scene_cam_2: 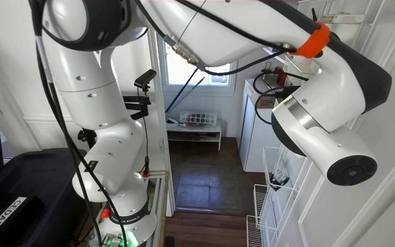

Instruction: Remove the container from the third rack from the top and put it in the second rack from the top

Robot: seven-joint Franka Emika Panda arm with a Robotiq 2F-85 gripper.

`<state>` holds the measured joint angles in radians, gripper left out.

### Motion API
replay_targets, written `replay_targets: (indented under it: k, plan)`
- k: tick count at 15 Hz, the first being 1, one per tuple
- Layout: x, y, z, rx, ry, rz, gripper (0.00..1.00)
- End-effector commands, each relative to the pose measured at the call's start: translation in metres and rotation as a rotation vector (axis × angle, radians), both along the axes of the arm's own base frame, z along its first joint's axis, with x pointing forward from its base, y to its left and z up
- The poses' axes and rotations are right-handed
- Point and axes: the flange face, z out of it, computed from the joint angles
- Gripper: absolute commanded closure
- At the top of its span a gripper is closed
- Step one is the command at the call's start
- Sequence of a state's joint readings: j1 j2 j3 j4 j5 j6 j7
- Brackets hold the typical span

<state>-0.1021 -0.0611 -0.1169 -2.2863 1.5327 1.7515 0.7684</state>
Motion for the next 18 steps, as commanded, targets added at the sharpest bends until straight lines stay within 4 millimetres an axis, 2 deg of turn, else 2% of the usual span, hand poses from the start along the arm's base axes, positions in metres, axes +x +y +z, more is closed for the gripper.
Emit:
replay_targets:
  k: [1,6,8,14,18]
  plan:
    - [-0.014,-0.026,0.027,-0.08,0.028,0.062,0.76]
    - [-0.024,-0.06,0.042,-0.15,0.057,0.149,0.76]
    - [-0.03,-0.068,0.05,-0.136,0.077,0.185,0.76]
    - [-0.052,-0.076,0.096,-0.031,0.138,0.306,0.76]
    - [-0.061,-0.068,0.122,0.082,0.158,0.365,0.76]
